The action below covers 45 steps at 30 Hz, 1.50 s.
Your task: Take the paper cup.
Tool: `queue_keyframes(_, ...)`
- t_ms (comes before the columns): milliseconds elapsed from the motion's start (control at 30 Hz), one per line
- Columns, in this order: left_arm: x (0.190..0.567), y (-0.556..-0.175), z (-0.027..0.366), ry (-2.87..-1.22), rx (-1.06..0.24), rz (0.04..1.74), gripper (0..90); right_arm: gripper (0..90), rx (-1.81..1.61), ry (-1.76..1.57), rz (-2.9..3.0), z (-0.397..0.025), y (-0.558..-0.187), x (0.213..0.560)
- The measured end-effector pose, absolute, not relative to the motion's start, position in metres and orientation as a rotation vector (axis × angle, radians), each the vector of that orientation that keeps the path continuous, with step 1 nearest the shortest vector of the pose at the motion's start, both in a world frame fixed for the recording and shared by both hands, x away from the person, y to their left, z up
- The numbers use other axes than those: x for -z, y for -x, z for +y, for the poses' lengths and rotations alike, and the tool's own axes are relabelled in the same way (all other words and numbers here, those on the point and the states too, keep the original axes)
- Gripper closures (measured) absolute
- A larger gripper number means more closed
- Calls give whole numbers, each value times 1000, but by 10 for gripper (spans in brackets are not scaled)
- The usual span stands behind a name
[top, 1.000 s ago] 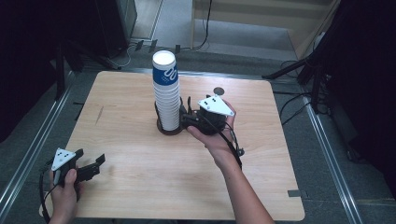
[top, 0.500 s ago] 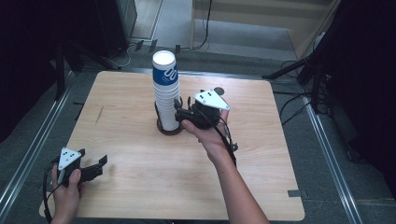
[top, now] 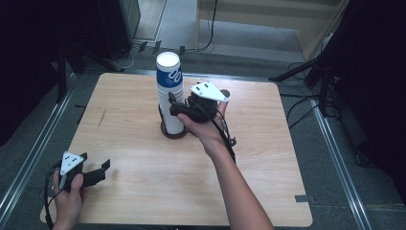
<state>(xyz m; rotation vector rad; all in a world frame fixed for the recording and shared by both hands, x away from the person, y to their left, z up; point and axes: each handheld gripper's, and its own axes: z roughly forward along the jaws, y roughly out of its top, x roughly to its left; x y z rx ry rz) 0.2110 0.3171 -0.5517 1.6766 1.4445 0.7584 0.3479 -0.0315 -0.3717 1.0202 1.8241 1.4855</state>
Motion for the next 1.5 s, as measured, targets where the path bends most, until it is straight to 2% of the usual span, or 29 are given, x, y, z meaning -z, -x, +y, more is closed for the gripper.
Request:
queue_keyframes(600,552,-211,317,-1685,-763,1441,139,86,-1517,-1023,1811,-10,-364,359)
queue_keyframes(1100,552,-211,317,-1686,-754,1438,139,85,-1520,-1064,1797,10,-382,367)
queue_keyframes(1500,552,-211,317,-1696,-752,1434,141,154,-1506,-1054,1809,19,-388,368)
